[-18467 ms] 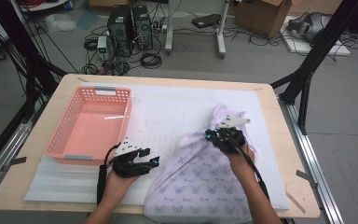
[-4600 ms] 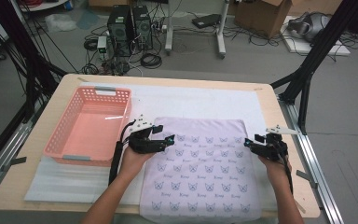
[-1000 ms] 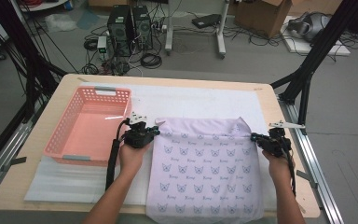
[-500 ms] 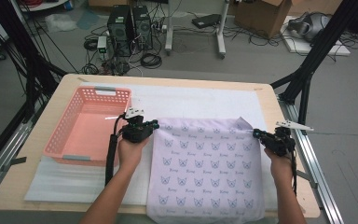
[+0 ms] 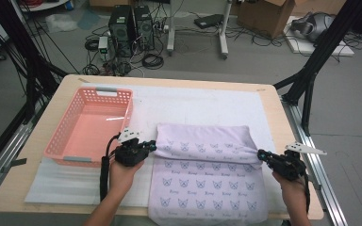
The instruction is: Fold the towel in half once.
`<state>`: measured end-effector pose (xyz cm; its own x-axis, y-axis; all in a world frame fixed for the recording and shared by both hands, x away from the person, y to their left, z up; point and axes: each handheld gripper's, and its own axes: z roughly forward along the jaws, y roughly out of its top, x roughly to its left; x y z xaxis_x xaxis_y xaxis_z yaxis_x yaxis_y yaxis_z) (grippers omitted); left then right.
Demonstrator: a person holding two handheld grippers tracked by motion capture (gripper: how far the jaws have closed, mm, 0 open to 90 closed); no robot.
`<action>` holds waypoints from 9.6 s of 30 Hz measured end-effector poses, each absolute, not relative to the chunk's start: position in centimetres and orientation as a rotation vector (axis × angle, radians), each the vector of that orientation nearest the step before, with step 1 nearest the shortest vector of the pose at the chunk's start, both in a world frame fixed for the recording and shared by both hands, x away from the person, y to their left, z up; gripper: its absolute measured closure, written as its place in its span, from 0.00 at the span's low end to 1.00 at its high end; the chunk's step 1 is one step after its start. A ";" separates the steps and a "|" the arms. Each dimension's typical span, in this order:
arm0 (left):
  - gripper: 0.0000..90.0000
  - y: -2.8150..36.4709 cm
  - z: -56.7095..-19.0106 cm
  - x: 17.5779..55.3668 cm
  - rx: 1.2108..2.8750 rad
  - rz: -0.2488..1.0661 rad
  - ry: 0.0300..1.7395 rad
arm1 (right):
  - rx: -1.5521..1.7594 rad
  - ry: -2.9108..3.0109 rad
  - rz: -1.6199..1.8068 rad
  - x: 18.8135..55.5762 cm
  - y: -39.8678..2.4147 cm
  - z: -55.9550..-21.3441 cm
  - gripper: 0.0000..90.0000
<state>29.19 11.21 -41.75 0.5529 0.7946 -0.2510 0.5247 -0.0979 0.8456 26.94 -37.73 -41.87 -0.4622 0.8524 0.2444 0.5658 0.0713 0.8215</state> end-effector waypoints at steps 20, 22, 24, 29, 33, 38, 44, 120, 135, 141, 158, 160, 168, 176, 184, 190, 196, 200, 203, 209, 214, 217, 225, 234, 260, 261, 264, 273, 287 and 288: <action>0.55 10.9 -43.2 28.6 1.788 0.247 1.113 | 1.503 2.040 1.257 25.0 -38.0 -41.9 0.64; 0.54 10.4 -43.6 29.6 1.797 0.245 1.136 | 1.522 2.043 1.228 26.1 -37.6 -42.0 0.61; 0.53 10.0 -44.0 30.4 1.804 0.252 1.158 | 1.526 2.056 1.211 27.1 -36.9 -42.2 0.60; 0.62 9.4 -44.9 31.6 1.830 0.228 1.200 | 1.524 2.124 1.091 29.7 -35.2 -43.2 0.67; 0.96 9.1 -45.0 31.3 1.882 0.241 1.163 | 1.519 2.154 1.104 30.0 -35.5 -43.5 0.96; 0.97 9.7 -43.7 30.1 1.815 0.269 1.100 | 1.500 2.079 1.202 28.1 -36.7 -42.6 0.96; 0.97 10.8 -42.7 28.4 1.738 0.291 1.035 | 1.466 2.021 1.287 26.0 -37.5 -41.3 0.96; 0.47 9.4 -45.3 25.0 1.932 0.365 1.103 | 1.402 2.198 1.117 25.0 -35.9 -44.1 0.68; 0.92 9.3 -45.3 25.3 1.894 0.254 1.079 | 1.425 2.245 1.124 25.3 -35.5 -44.6 0.91; 0.92 9.7 -44.2 26.8 1.832 0.253 1.081 | 1.400 2.213 1.167 25.7 -35.8 -44.1 0.94; 0.92 9.6 -40.0 35.5 1.739 0.381 1.130 | 1.402 2.005 1.247 32.6 -35.8 -39.8 0.94; 0.92 9.5 -40.3 36.3 1.735 0.387 1.148 | 1.408 2.002 1.229 33.5 -35.7 -39.8 0.94; 0.92 9.3 -41.7 38.0 1.706 0.377 1.192 | 1.432 2.008 1.158 36.8 -35.5 -40.4 0.94; 0.66 9.3 -42.6 38.0 1.745 0.372 1.207 | 1.532 2.004 1.120 37.7 -35.6 -41.4 0.68; 0.58 9.9 -43.3 37.4 1.759 0.359 1.219 | 1.547 1.998 1.219 35.8 -37.0 -41.4 0.69; 0.83 9.1 -44.3 37.3 1.837 0.334 1.244 | 1.536 2.140 1.232 35.1 -35.9 -42.9 0.69; 0.96 9.2 -44.0 35.9 1.856 0.366 1.180 | 1.492 2.126 1.162 34.2 -36.0 -42.9 0.96; 0.96 9.6 -43.2 34.3 1.807 0.368 1.127 | 1.464 2.071 1.182 33.6 -36.5 -42.2 0.97; 0.96 9.7 -42.9 32.7 1.795 0.360 1.081 | 1.461 2.039 1.205 33.0 -37.0 -41.8 0.97; 0.96 9.7 -43.9 29.4 1.811 0.323 1.027 | 1.447 2.043 1.231 30.9 -38.1 -41.7 0.97; 0.90 10.3 -44.8 27.7 1.831 0.324 1.037 | 1.450 2.108 1.221 28.6 -38.2 -42.7 0.97; 0.65 10.7 -44.6 28.0 1.787 0.293 1.074 | 1.432 2.161 1.200 27.4 -38.0 -43.3 0.94; 0.54 9.9 -43.3 31.1 1.760 0.299 1.090 | 1.440 2.061 1.224 28.5 -37.3 -41.9 0.63; 0.94 8.8 -44.1 30.8 1.829 0.336 1.060 | 1.425 2.106 1.122 30.1 -36.2 -42.9 0.97; 0.52 11.0 -42.7 26.7 1.797 0.320 0.965 | 1.317 2.145 1.192 23.4 -35.9 -40.9 0.59; 0.51 10.7 -42.7 27.2 1.807 0.321 0.967 | 1.322 2.148 1.188 23.9 -35.6 -41.0 0.58; 0.50 9.6 -43.3 29.1 1.843 0.314 1.005 | 1.303 2.172 1.131 25.6 -34.5 -41.5 0.55; 0.91 8.2 -44.1 29.0 1.917 0.355 0.999 | 1.275 2.279 1.013 28.5 -32.8 -43.9 0.92; 0.82 9.9 -43.5 24.0 1.900 0.219 0.899 | 1.162 2.352 1.126 21.7 -34.4 -41.2 0.94; 0.81 9.9 -43.4 23.8 1.899 0.218 0.895 | 1.162 2.357 1.123 21.4 -34.6 -41.1 0.94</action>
<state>23.77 9.94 -43.40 0.7116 0.6662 -0.2230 0.4889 -0.2416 0.8382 21.36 -34.62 -41.15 -0.6361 0.7672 0.0819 0.5471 0.3736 0.7491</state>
